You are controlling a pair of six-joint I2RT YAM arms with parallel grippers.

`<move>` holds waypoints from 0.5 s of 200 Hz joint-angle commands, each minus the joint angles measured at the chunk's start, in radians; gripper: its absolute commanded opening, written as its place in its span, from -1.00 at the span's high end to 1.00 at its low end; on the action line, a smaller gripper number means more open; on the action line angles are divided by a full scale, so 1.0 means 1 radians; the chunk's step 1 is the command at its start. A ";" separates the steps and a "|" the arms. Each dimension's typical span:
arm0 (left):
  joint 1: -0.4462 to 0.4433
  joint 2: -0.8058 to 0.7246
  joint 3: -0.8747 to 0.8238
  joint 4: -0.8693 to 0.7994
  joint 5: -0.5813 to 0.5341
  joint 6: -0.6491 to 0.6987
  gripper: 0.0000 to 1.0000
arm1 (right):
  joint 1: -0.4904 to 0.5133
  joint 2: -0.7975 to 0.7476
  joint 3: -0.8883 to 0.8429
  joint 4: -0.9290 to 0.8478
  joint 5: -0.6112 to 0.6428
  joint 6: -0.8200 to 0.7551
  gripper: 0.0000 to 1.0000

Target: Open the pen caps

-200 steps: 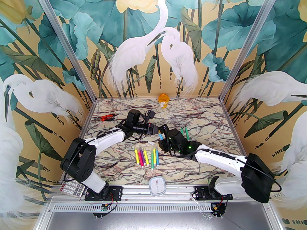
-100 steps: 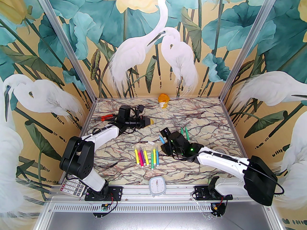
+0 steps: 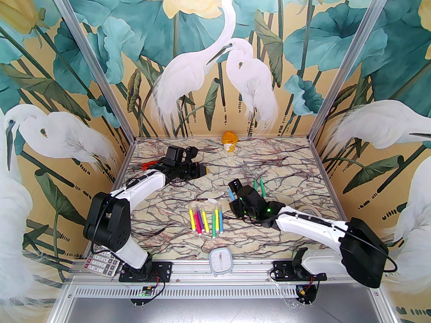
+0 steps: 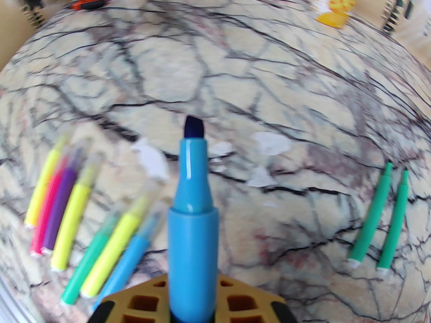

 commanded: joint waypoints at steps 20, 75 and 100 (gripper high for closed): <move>0.004 0.003 0.036 -0.201 -0.249 0.117 1.00 | -0.077 0.105 0.094 -0.062 0.119 0.126 0.90; 0.005 0.120 0.098 -0.276 -0.354 0.110 1.00 | -0.124 0.244 0.212 -0.154 0.225 0.193 0.87; 0.005 0.154 0.113 -0.277 -0.368 0.107 1.00 | -0.137 0.303 0.249 -0.173 0.239 0.205 0.86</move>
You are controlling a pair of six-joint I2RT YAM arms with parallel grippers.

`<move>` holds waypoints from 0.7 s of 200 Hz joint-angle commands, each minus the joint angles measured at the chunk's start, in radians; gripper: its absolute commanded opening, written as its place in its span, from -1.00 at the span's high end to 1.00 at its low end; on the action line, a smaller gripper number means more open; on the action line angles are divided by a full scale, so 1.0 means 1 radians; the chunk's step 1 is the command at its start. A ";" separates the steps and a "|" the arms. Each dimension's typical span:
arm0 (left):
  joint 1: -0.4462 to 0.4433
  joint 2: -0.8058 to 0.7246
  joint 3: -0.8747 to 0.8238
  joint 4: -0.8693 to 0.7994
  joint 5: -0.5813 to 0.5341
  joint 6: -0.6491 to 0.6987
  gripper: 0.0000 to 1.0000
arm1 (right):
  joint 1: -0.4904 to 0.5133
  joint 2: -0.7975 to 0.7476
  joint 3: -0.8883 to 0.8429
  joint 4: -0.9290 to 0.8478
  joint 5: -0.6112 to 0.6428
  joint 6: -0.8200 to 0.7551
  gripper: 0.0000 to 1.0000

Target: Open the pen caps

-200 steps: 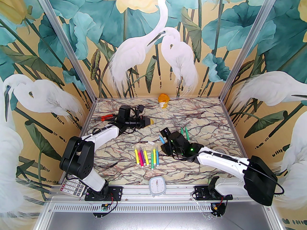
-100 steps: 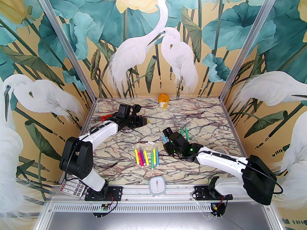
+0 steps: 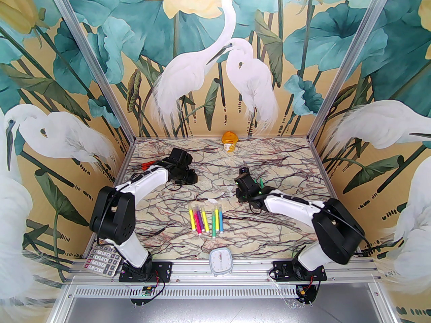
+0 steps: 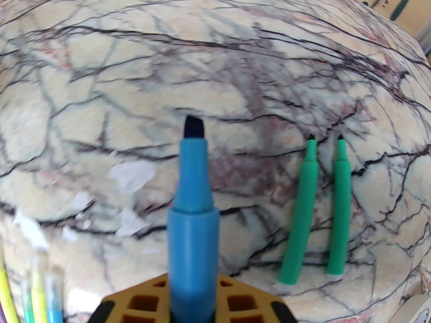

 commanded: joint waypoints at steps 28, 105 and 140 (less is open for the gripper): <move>0.004 0.079 0.061 -0.072 -0.101 0.024 0.99 | -0.034 0.100 0.067 -0.047 0.052 0.050 0.84; 0.004 0.157 0.107 -0.079 -0.126 0.026 0.81 | -0.071 0.185 0.106 -0.052 0.048 0.068 0.79; 0.004 0.184 0.125 -0.096 -0.158 0.034 0.75 | -0.089 0.204 0.113 -0.062 0.047 0.069 0.79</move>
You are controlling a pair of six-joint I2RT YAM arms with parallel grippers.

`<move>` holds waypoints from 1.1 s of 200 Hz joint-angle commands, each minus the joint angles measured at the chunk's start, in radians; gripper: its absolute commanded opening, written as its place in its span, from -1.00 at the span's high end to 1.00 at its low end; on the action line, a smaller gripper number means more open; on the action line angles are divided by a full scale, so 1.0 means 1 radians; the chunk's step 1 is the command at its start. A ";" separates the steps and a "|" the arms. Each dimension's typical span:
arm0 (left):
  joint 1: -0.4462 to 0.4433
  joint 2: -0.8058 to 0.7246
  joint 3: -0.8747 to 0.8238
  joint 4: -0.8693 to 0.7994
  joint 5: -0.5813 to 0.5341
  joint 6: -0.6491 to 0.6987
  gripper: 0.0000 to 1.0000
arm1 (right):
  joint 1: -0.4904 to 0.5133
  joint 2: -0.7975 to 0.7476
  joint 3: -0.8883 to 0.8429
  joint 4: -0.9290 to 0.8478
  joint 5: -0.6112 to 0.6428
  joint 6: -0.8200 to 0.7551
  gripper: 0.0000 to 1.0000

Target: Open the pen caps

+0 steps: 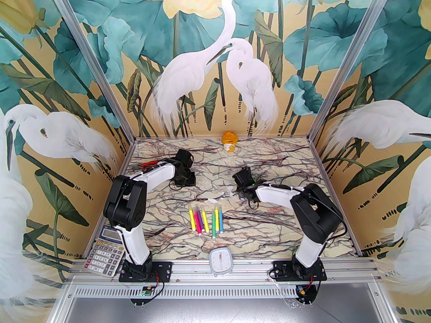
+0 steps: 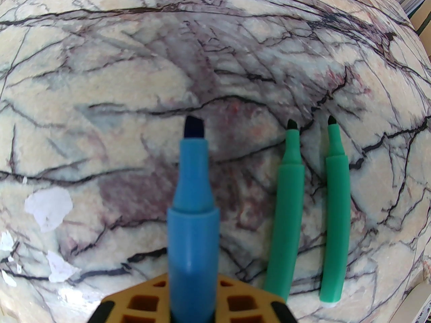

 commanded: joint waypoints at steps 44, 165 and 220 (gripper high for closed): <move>0.004 0.032 0.023 -0.036 -0.052 0.023 0.68 | -0.022 0.036 0.018 -0.022 0.023 0.020 0.72; 0.004 0.050 0.031 -0.040 -0.047 0.040 0.48 | -0.031 0.031 0.004 -0.045 0.031 0.023 0.61; 0.004 0.015 0.022 -0.053 -0.039 0.046 0.42 | -0.031 0.022 0.007 -0.054 0.026 0.024 0.56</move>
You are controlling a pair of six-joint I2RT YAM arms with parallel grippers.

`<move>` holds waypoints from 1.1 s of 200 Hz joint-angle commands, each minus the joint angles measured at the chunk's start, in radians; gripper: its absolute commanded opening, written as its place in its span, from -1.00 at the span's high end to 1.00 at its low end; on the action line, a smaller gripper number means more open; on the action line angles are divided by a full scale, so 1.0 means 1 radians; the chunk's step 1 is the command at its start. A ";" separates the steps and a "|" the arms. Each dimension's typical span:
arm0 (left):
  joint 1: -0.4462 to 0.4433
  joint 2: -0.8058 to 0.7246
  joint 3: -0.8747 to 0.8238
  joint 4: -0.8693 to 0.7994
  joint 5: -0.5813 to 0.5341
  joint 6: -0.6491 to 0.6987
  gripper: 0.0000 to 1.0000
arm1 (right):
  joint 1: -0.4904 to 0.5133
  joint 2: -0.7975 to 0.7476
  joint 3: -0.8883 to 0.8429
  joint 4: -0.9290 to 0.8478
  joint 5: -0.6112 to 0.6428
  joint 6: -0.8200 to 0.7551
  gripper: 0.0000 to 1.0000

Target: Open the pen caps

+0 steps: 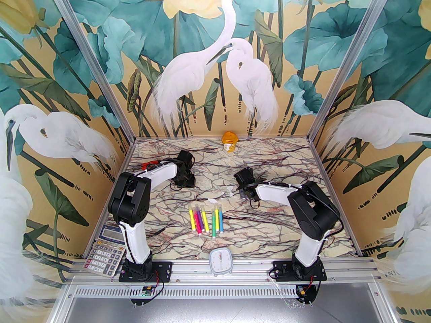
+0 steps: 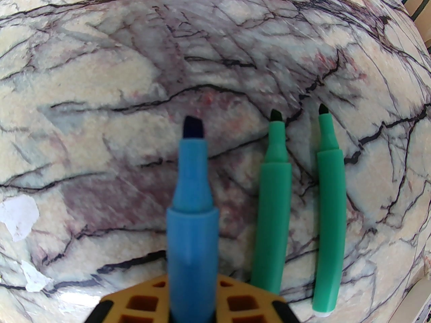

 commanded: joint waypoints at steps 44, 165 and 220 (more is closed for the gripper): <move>0.004 -0.081 -0.005 -0.015 0.033 0.018 0.30 | -0.006 -0.046 0.005 -0.057 0.033 0.003 0.48; 0.006 -0.363 -0.235 0.225 0.113 0.007 -0.30 | 0.168 -0.229 -0.035 -0.053 -0.078 -0.144 0.14; 0.007 -0.415 -0.290 0.294 0.064 -0.010 -0.33 | 0.278 -0.253 -0.046 -0.117 -0.146 -0.054 0.09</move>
